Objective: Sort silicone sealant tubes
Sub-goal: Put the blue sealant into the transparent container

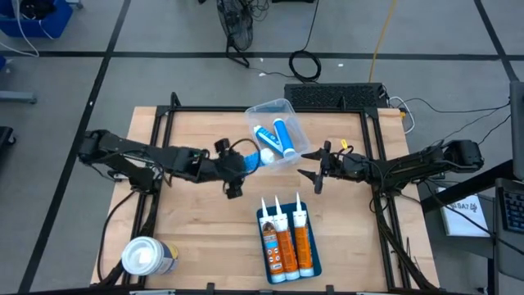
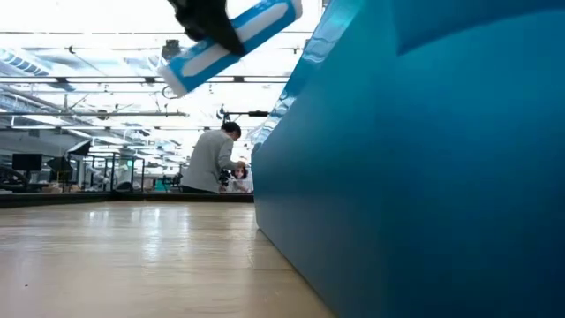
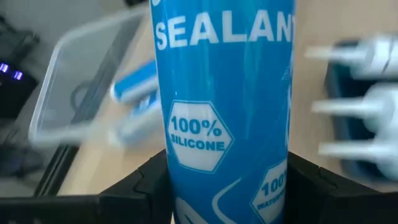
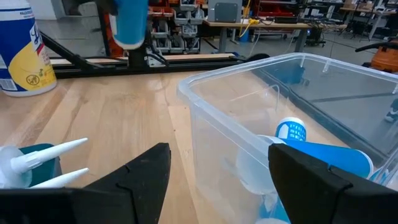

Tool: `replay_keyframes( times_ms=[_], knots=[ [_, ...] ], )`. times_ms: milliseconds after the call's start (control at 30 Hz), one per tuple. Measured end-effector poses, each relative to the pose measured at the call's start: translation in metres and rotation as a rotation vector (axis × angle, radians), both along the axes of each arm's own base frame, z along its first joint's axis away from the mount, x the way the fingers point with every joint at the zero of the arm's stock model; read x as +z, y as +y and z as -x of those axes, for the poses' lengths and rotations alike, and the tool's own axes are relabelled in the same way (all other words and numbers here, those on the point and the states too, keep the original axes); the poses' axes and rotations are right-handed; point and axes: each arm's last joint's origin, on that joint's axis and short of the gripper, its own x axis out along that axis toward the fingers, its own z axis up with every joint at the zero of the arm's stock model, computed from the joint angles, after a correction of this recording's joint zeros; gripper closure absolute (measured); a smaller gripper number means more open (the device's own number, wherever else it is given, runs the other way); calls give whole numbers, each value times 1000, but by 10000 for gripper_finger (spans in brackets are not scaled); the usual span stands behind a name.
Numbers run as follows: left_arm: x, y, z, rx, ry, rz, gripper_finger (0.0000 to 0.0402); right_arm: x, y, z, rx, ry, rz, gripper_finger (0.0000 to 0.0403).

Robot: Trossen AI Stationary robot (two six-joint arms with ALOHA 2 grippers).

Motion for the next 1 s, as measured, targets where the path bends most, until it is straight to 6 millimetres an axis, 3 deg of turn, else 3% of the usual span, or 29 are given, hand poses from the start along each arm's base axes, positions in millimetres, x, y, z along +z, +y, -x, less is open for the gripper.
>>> replay_keyframes(
  times_ms=[200, 467, 767, 1000],
  knots=[
    [6, 8, -21, -122, -134, 6, 189, 11, 0, -1, 11, -126, -20, 149],
    [5, 14, -44, -310, -233, -12, 189, 25, 6, -15, 216, -325, -24, 149],
    [0, 20, -46, -318, -217, 9, 189, 32, 7, -67, 287, -332, -31, 149],
    [-4, 20, -45, -316, -185, 11, 189, 49, 8, -104, 348, -393, 7, 149]
  ],
)
